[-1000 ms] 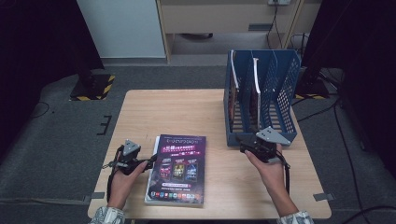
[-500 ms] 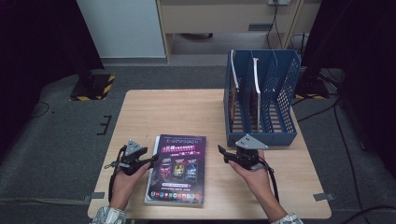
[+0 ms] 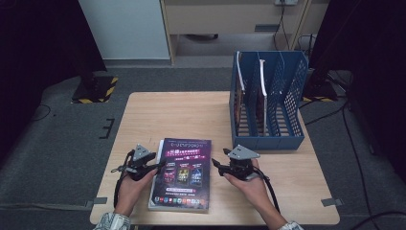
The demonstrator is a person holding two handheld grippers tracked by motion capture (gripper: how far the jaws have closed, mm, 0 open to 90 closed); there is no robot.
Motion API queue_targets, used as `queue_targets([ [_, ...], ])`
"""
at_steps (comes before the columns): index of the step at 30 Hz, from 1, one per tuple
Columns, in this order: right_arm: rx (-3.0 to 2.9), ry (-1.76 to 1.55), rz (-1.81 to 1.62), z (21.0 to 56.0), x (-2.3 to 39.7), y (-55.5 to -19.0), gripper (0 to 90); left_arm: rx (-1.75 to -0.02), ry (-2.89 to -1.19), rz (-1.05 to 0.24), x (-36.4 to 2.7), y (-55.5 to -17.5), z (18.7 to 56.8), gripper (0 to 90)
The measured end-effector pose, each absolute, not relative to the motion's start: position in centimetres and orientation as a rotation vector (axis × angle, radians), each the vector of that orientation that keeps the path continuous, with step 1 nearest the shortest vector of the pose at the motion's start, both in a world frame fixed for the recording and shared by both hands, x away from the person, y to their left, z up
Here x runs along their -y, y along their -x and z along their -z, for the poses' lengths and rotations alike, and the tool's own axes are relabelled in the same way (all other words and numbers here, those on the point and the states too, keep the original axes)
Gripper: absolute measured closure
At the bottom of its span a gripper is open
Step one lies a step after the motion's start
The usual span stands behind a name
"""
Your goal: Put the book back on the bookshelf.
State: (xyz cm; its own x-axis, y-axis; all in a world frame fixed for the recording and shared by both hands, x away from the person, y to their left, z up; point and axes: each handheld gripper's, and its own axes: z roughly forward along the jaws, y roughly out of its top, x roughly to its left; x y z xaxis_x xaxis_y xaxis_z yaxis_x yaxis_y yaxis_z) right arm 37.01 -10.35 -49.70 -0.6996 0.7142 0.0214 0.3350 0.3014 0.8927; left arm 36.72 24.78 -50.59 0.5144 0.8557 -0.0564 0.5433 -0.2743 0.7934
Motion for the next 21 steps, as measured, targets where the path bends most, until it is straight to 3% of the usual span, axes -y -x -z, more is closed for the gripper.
queue_targets([
  [21,-2.274,-0.912,-1.356,50.4,9.5,-36.9,39.8,-1.166,-1.917,-0.395,-24.7,-37.3,51.8,51.2],
])
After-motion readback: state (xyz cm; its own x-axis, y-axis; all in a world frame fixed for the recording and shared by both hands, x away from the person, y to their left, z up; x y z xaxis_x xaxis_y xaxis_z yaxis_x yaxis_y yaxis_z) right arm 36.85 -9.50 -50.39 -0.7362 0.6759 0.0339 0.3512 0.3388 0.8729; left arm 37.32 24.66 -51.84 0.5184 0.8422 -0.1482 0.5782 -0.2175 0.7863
